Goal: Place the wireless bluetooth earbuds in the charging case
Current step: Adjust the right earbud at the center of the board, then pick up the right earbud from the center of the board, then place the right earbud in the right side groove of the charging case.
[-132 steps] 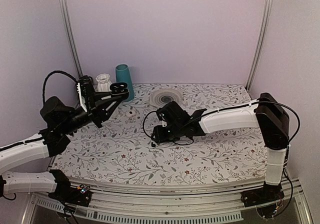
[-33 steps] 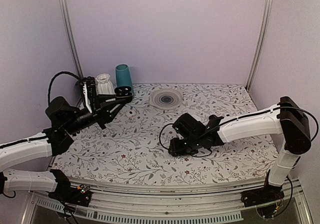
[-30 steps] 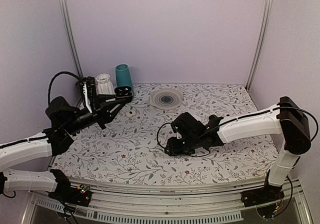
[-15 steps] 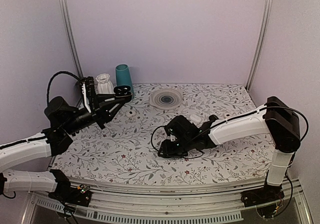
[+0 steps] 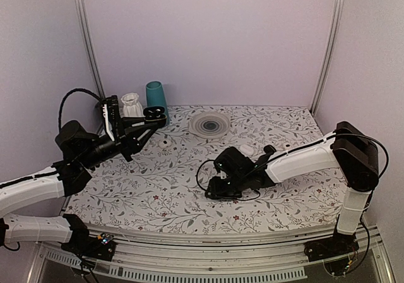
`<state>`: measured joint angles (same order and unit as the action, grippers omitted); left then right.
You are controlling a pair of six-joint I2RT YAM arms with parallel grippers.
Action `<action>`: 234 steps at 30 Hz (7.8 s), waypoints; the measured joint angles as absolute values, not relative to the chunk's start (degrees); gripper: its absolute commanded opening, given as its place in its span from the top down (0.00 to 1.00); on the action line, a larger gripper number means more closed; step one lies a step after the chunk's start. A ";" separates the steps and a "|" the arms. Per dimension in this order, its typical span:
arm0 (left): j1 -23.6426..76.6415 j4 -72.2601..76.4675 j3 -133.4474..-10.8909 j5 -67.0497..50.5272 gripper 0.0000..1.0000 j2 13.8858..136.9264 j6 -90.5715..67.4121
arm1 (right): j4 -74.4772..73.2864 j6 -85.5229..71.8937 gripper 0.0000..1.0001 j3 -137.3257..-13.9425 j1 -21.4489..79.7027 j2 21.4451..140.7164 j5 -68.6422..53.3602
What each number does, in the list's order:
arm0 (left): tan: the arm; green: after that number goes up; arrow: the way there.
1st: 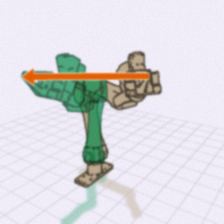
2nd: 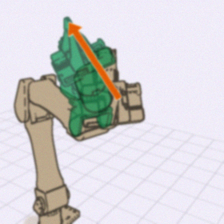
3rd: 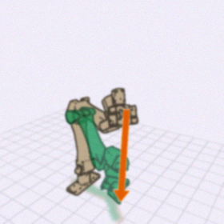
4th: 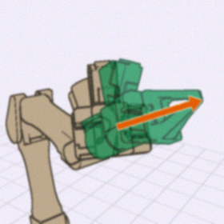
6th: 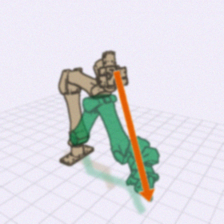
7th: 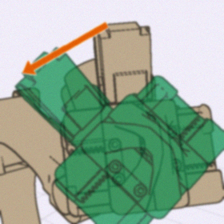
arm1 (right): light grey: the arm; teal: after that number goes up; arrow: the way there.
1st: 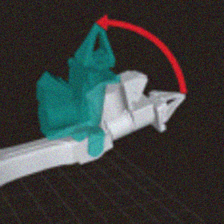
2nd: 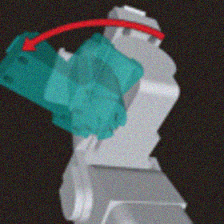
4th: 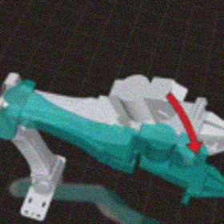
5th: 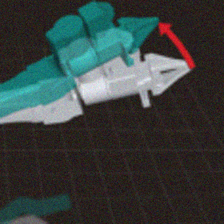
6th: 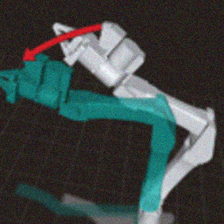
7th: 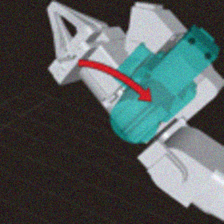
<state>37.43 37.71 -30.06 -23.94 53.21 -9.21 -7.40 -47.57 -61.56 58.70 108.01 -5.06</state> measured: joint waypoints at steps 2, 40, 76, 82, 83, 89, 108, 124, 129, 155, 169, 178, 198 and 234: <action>37.43 37.71 -30.06 -23.97 1.00 53.21 -9.21 | -7.46 -47.59 0.55 -61.21 58.63 108.01 -4.75; 37.43 37.78 -30.06 -24.45 1.00 53.45 -9.02 | -12.32 -47.79 0.57 -53.95 53.63 100.44 -0.51; 37.43 37.74 -30.06 -23.92 1.00 51.99 -8.99 | -21.87 -41.10 0.70 -70.15 52.99 110.87 4.75; 37.43 37.74 -30.06 -23.92 1.00 52.01 -8.99 | -23.53 -39.77 0.73 -71.09 53.28 111.53 5.74; 37.43 37.74 -30.06 -23.92 1.00 52.03 -8.99 | -23.77 -39.68 0.73 -71.18 53.34 111.55 5.76; 37.43 37.76 -30.06 -23.94 1.00 52.23 -8.99 | -25.47 -39.18 0.74 -73.30 54.35 112.75 7.01; 37.43 37.78 -30.09 -24.40 1.00 53.67 -9.02 | -25.63 -38.96 0.77 -73.03 54.87 113.54 7.90; 37.43 37.78 -30.11 -24.45 1.00 53.65 -9.02 | -25.89 -38.98 0.78 -73.45 56.14 114.13 10.35; 37.43 37.78 -30.11 -24.60 1.00 53.67 -9.02 | -25.82 -39.11 0.78 -73.45 56.18 114.15 10.33; 37.43 37.78 -30.13 -24.58 1.00 54.41 -9.58 | -25.67 -41.30 0.73 -73.10 57.41 114.13 12.21; 37.43 37.80 -30.17 -24.60 1.00 54.85 -9.65 | -26.70 -41.47 0.87 -73.34 57.78 114.13 12.19; 37.43 37.89 -30.22 -24.60 1.00 57.06 -10.61 | -26.94 -41.69 0.93 -73.58 57.89 114.13 12.58; 37.41 39.51 -31.27 -31.16 1.00 67.31 -13.78 | -30.33 -33.76 0.93 -73.67 58.89 104.81 23.40; 36.45 26.09 -46.22 -49.12 1.00 82.19 -15.79 | -28.56 -8.45 0.91 -82.32 66.83 91.88 32.93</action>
<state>36.45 26.09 -46.22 -49.12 82.19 -15.79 -28.56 -8.45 -82.32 66.83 91.88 32.93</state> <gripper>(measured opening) 0.228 0.119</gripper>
